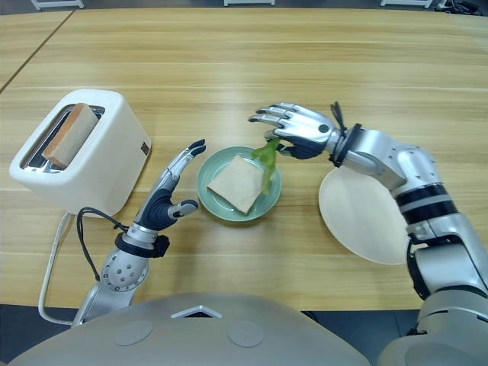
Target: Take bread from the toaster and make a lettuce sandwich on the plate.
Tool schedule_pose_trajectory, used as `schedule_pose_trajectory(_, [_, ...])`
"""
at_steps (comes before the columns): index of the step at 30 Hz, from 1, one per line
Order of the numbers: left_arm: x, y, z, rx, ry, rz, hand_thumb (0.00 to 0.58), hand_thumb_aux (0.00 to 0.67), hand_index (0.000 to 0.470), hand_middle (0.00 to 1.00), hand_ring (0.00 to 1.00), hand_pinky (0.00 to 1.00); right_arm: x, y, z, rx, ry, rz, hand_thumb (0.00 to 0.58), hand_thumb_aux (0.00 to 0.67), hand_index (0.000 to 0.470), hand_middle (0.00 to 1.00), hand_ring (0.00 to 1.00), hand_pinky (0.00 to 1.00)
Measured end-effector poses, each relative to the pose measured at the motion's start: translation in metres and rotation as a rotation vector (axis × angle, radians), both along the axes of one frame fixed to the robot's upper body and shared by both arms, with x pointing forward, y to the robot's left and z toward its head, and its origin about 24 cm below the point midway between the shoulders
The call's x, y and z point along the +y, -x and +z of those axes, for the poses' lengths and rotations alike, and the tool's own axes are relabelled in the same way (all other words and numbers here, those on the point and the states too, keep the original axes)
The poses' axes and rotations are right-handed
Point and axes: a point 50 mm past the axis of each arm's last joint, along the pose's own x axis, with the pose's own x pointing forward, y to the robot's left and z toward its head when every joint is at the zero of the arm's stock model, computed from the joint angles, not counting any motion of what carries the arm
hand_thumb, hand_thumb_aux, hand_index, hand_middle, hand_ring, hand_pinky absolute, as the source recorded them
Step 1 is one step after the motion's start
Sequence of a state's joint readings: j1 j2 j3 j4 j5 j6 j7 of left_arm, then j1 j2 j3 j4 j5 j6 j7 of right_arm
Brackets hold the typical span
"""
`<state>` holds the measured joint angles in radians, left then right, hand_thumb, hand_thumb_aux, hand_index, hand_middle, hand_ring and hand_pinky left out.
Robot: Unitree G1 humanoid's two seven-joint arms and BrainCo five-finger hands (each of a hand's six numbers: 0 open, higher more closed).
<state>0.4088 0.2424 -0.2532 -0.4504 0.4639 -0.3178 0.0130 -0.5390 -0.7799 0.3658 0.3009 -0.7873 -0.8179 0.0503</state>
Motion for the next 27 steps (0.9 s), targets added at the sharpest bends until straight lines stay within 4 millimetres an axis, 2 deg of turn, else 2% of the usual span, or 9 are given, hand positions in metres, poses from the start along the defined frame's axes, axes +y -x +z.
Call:
schedule_pose_trajectory(12, [-0.003, -0.003, 0.001, -0.001, 0.025, -0.01, 0.0, 0.0, 0.0, 0.0, 0.0, 0.0, 0.049, -0.005, -0.046, 0.048, 0.186, 0.113, 0.58, 0.67, 0.47, 0.0, 0.0, 0.0])
schedule_pose_trajectory(13, [-0.003, -0.002, 0.0, 0.0, 0.025, -0.01, 0.0, 0.0, 0.0, 0.0, 0.0, 0.0, 0.051, -0.005, -0.048, 0.042, 0.192, 0.117, 0.567, 0.57, 0.4, 0.0, 0.0, 0.0])
schedule_pose_trajectory(14, [-0.003, -0.002, 0.0, 0.0, 0.025, -0.01, 0.0, 0.0, 0.0, 0.0, 0.0, 0.0, 0.053, -0.004, -0.05, 0.036, 0.208, 0.122, 0.505, 0.428, 0.3, 0.0, 0.0, 0.0])
schedule_pose_trajectory(16, [-0.003, -0.002, 0.0, 0.001, 0.026, -0.01, 0.0, 0.0, 0.0, 0.0, 0.0, 0.0, 0.054, -0.004, -0.052, 0.018, 0.223, 0.12, 0.443, 0.344, 0.241, 0.0, 0.0, 0.0])
schedule_pose_trajectory(17, [-0.003, -0.002, 0.0, 0.002, 0.026, -0.011, 0.0, 0.0, 0.0, 0.0, 0.0, 0.0, 0.055, -0.005, -0.053, 0.005, 0.237, 0.12, 0.355, 0.252, 0.177, 0.0, 0.0, 0.0])
schedule_pose_trajectory(18, [-0.003, -0.002, 0.0, 0.002, 0.025, -0.012, 0.0, 0.0, 0.0, 0.0, 0.0, 0.0, 0.055, -0.005, -0.055, -0.012, 0.255, 0.122, 0.136, 0.084, 0.059, 0.0, 0.0, 0.0])
schedule_pose_trajectory(20, [-0.003, -0.002, 0.0, 0.005, 0.024, -0.015, 0.0, 0.0, 0.0, 0.0, 0.0, 0.0, 0.057, -0.004, -0.056, -0.045, 0.277, 0.132, 0.036, 0.021, 0.015, 0.0, 0.0, 0.0])
schedule_pose_trajectory(21, [-0.003, -0.002, 0.0, 0.005, 0.024, -0.015, 0.0, 0.0, 0.0, 0.0, 0.0, 0.0, 0.057, -0.004, -0.055, -0.053, 0.275, 0.131, 0.0, 0.0, 0.0, 0.0, 0.0, 0.0])
schedule_pose_trajectory(27, [-0.003, -0.002, 0.0, 0.007, 0.024, -0.016, 0.0, 0.0, 0.0, 0.0, 0.0, 0.0, 0.055, -0.005, -0.048, -0.109, 0.275, 0.125, 0.0, 0.0, 0.0, 0.0, 0.0, 0.0])
